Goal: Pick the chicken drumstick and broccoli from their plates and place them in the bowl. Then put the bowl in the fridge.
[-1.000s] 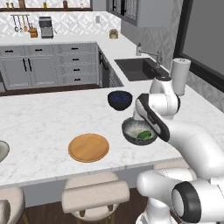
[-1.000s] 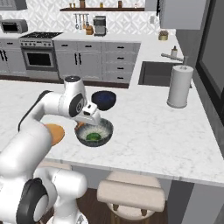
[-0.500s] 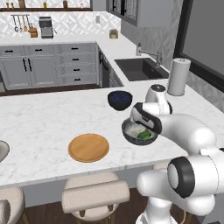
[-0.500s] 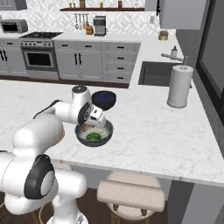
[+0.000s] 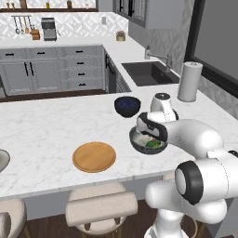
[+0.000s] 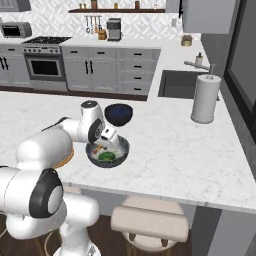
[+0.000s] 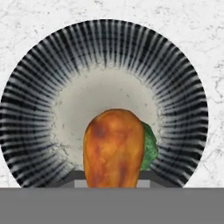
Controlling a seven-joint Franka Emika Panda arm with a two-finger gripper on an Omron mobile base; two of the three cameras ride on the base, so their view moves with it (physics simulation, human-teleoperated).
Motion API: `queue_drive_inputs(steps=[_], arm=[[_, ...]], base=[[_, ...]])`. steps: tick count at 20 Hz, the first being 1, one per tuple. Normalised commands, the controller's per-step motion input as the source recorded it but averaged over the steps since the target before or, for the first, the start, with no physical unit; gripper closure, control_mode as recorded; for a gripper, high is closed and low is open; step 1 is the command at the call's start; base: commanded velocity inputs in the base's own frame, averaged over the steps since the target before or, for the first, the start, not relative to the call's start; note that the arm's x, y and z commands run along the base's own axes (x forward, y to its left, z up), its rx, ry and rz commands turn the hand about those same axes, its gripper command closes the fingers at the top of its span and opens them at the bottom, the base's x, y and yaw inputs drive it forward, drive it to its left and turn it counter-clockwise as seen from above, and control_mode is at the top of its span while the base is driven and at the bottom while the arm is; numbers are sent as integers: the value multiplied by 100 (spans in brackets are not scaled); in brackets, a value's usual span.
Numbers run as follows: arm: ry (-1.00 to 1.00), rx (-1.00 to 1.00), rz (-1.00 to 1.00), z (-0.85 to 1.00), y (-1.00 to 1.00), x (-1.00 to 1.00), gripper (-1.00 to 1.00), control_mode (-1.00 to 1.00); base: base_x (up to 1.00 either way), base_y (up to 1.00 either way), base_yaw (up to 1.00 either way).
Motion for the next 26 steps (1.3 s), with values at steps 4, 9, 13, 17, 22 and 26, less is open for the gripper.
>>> queue_drive_inputs(steps=[4,9,13,17,22,26], arm=[[0,0,2,0,0,23,-100,-100],[0,0,1,1,-1,2,-100,-100],[0,-4,1,40,7,-2,-100,-100],[-5,4,0,65,-44,-38,-100,-100],[1,23,-1,10,-76,-29,-100,-100],[10,22,-1,-32,-64,0,-100,-100]], base=[[0,0,0],[0,0,0],[0,0,0],[0,0,0],[0,0,0],[0,0,0]])
